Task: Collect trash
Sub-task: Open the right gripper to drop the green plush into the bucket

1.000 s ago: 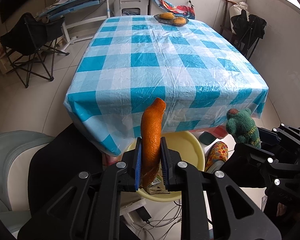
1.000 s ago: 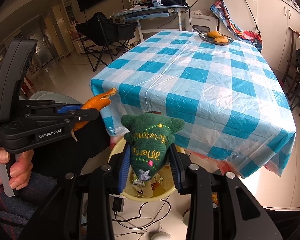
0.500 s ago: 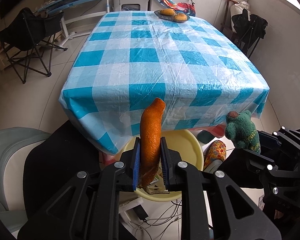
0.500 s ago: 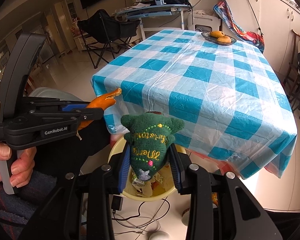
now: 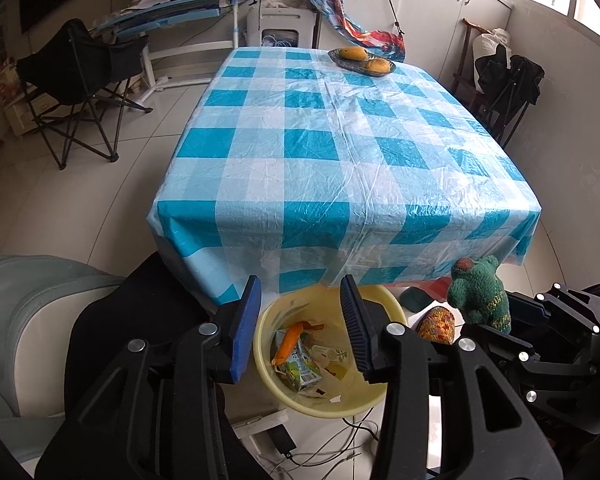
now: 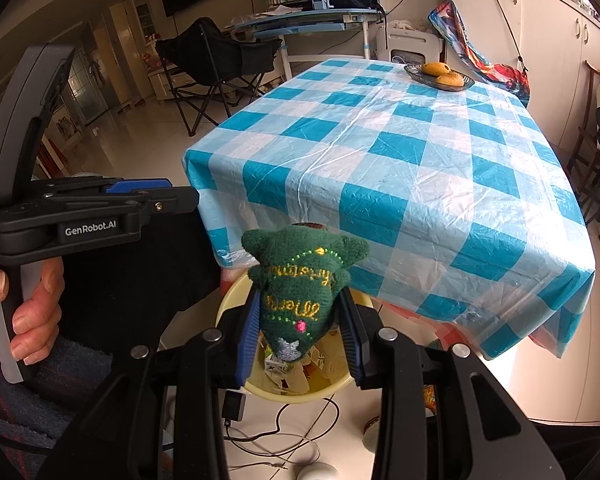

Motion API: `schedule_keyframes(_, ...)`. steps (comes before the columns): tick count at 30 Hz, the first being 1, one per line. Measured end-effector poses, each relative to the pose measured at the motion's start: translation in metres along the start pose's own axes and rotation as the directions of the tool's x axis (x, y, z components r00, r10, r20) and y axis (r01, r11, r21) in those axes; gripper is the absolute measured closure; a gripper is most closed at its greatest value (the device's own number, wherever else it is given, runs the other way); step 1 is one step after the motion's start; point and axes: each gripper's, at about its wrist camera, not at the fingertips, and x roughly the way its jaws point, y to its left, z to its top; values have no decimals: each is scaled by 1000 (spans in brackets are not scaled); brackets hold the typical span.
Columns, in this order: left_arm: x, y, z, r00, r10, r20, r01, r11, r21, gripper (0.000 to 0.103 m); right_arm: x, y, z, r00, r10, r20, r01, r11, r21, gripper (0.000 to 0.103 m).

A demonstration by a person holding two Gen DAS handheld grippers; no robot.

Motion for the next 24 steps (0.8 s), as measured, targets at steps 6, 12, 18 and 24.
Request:
schedule_keyframes(6, -14, 1, 4, 998, 31, 53, -32, 1000, 0, 57, 5, 9, 2, 1000, 13, -3, -13, 999, -30, 66)
schedule_keyframes(12, -23, -1, 5, 995, 53, 88, -55, 998, 14, 53, 10, 16, 4, 1000, 17, -5, -17, 999, -51, 66)
schedule_keyframes(18, -29, 0, 6, 992, 63, 109, -65, 998, 14, 52, 15, 21, 6, 1000, 13, -11, -14, 998, -67, 65)
schedule_keyframes(24, -31, 2, 8, 991, 68, 116, -70, 998, 9, 52, 19, 25, 8, 1000, 12, -17, -13, 997, -79, 65)
